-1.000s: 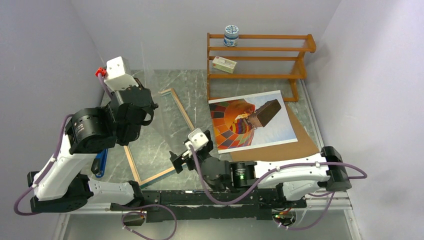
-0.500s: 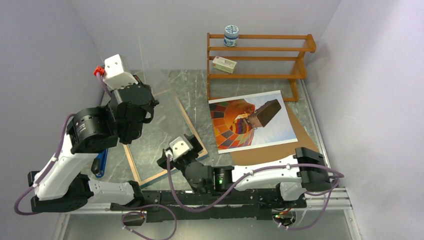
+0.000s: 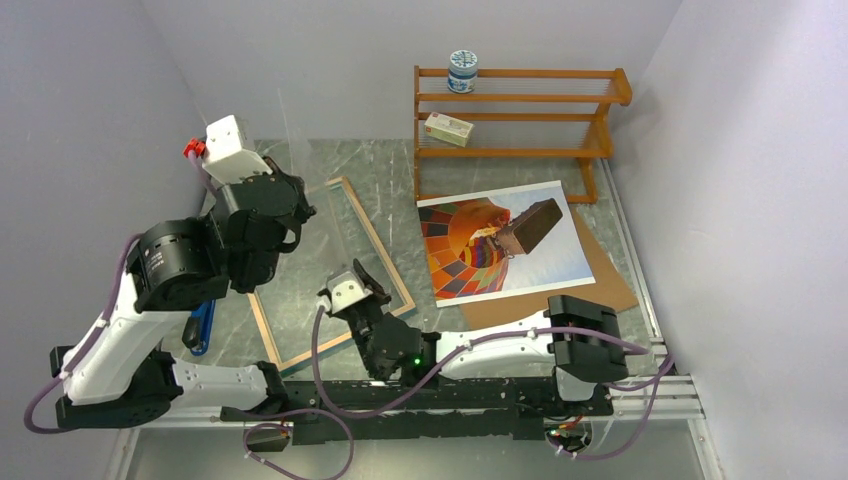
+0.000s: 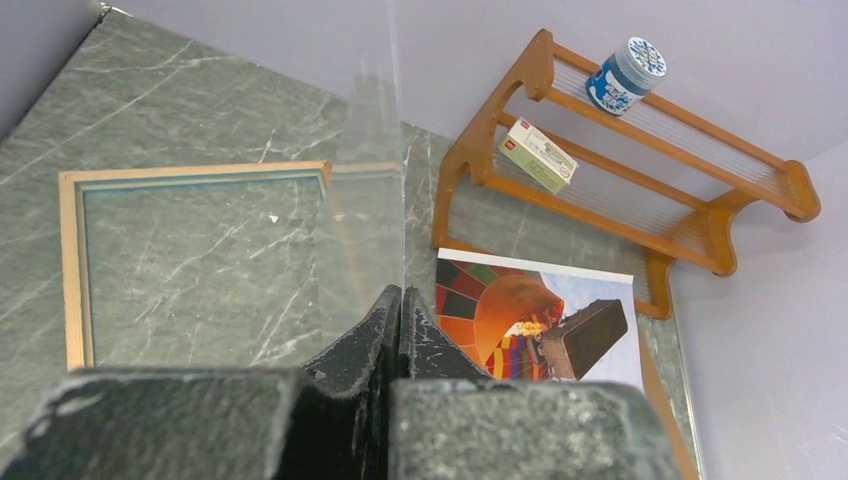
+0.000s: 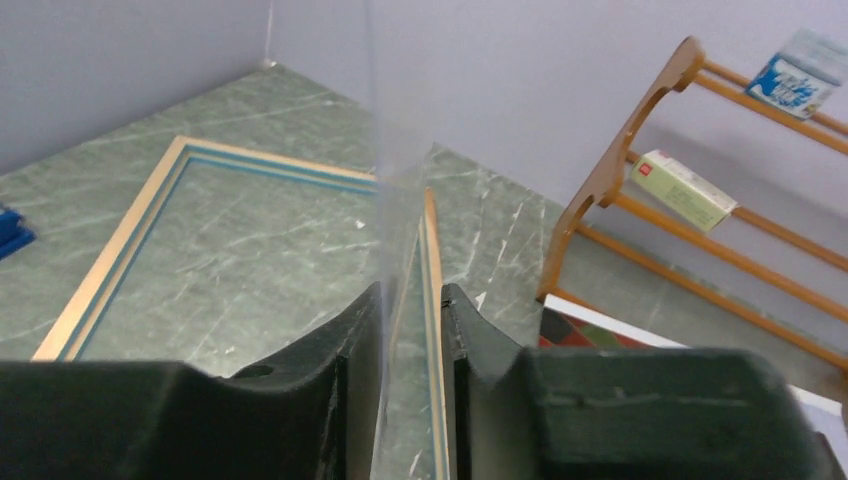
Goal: Put the photo into the frame
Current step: Pick up the photo frame item at the center of the board.
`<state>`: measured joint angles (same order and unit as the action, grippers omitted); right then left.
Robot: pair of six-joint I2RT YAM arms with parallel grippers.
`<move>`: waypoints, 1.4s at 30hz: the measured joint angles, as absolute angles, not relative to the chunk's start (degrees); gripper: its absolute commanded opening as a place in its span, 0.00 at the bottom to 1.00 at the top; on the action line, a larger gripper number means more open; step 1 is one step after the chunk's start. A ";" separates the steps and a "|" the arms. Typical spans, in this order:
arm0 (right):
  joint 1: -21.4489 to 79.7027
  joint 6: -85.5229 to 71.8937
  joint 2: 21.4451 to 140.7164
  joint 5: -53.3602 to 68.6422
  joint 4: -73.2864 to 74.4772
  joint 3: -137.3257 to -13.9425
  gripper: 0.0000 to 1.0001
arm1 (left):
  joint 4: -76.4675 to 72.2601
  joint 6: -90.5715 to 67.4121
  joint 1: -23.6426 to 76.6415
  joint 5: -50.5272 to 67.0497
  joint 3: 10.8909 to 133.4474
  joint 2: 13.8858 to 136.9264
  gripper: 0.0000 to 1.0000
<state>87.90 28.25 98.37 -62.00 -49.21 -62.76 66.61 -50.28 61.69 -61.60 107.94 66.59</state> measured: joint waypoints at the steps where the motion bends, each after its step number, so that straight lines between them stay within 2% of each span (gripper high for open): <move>1: 87.88 29.50 98.39 -62.24 -50.74 -62.74 0.15 | 66.78 -50.43 61.69 -61.43 107.87 66.46 0.03; 3: 87.81 31.59 98.37 -62.67 -53.78 -62.74 0.02 | 66.94 -50.74 61.69 -61.21 107.57 66.17 0.06; 4: 87.77 32.51 98.39 -62.76 -54.87 -62.74 0.00 | 67.02 -50.83 61.69 -61.10 107.33 65.95 0.15; 6: 87.64 33.93 98.37 -63.13 -56.47 -62.67 0.00 | 66.96 -50.98 61.67 -61.14 107.00 65.63 0.37; 8: 87.35 34.94 98.37 -63.11 -57.52 -62.41 0.00 | 66.59 -51.22 61.67 -60.93 106.63 65.14 0.67; 9: 87.11 35.09 98.26 -63.00 -57.93 -62.13 0.00 | 66.43 -50.94 61.67 -60.77 106.28 64.84 0.79; 11: 86.48 34.54 97.47 -62.61 -57.67 -60.97 0.00 | 65.67 -50.59 61.67 -60.27 105.41 64.18 0.94; 15: 83.50 27.24 92.47 -59.07 -49.93 -57.93 0.00 | 62.96 -48.64 61.67 -59.53 104.01 63.46 0.94; 25: 68.53 5.15 75.68 -41.78 -28.18 -55.68 0.00 | 54.19 -40.10 61.58 -58.87 102.78 64.55 0.94; 30: 61.58 -4.16 72.03 -32.03 -16.73 -56.14 0.00 | 50.54 -38.72 61.58 -59.07 96.07 64.47 0.94; 36: 52.51 -11.77 70.96 -22.44 -3.20 -59.90 0.00 | 58.11 -49.17 60.69 -59.33 85.19 67.07 0.94; 42: 48.95 -10.57 68.95 -19.16 0.25 -60.36 0.00 | 61.63 -52.90 59.11 -57.45 80.79 67.77 0.94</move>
